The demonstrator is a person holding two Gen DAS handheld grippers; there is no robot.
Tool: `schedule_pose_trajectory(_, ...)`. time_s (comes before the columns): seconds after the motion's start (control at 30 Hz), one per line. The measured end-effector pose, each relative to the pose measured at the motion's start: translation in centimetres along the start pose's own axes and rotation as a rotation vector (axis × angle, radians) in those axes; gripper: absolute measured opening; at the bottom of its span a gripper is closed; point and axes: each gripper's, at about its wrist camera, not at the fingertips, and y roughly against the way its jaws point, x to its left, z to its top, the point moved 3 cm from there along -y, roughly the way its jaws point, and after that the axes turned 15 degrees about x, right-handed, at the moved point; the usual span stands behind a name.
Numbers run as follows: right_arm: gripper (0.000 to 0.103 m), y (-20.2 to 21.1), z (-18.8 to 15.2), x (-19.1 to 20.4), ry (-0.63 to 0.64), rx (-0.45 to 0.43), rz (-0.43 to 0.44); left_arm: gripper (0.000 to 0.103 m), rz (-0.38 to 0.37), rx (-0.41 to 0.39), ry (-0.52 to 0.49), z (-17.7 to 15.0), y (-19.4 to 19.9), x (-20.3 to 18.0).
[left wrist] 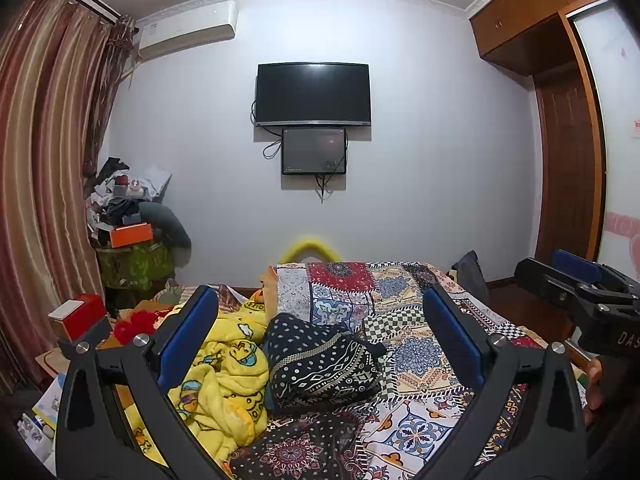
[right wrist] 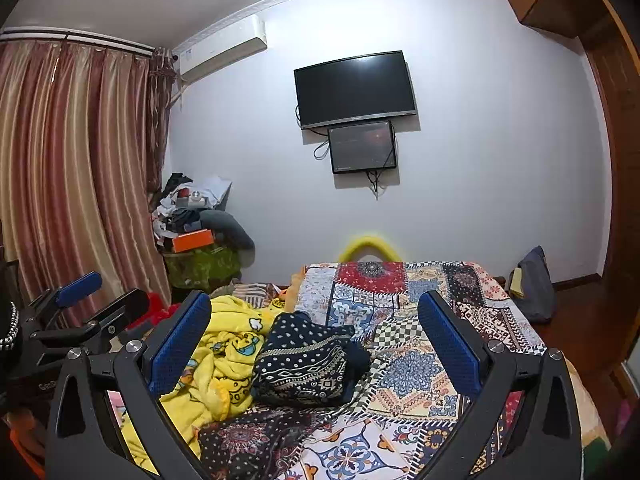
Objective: Fold large clothes
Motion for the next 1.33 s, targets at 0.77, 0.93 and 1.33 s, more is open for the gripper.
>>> schedule_pose_trajectory(0.77, 0.103, 0.8, 0.3, -1.0, -0.017, -0.017, -0.025, 0.103, -0.058, 0.016, -0.035, -0.2, -0.4, -1.0)
schedule_pose_trajectory(0.93, 0.103, 0.7, 0.3, -1.1, -0.015, -0.015, -0.032, 0.103, -0.066, 0.019, -0.034, -0.3, -0.4, -1.1)
schedule_pose_trajectory(1.33, 0.103, 0.6, 0.2, -0.8, -0.014, -0.013, -0.037, 0.103, -0.077, 0.025, -0.022, -0.4, -0.5, -0.9)
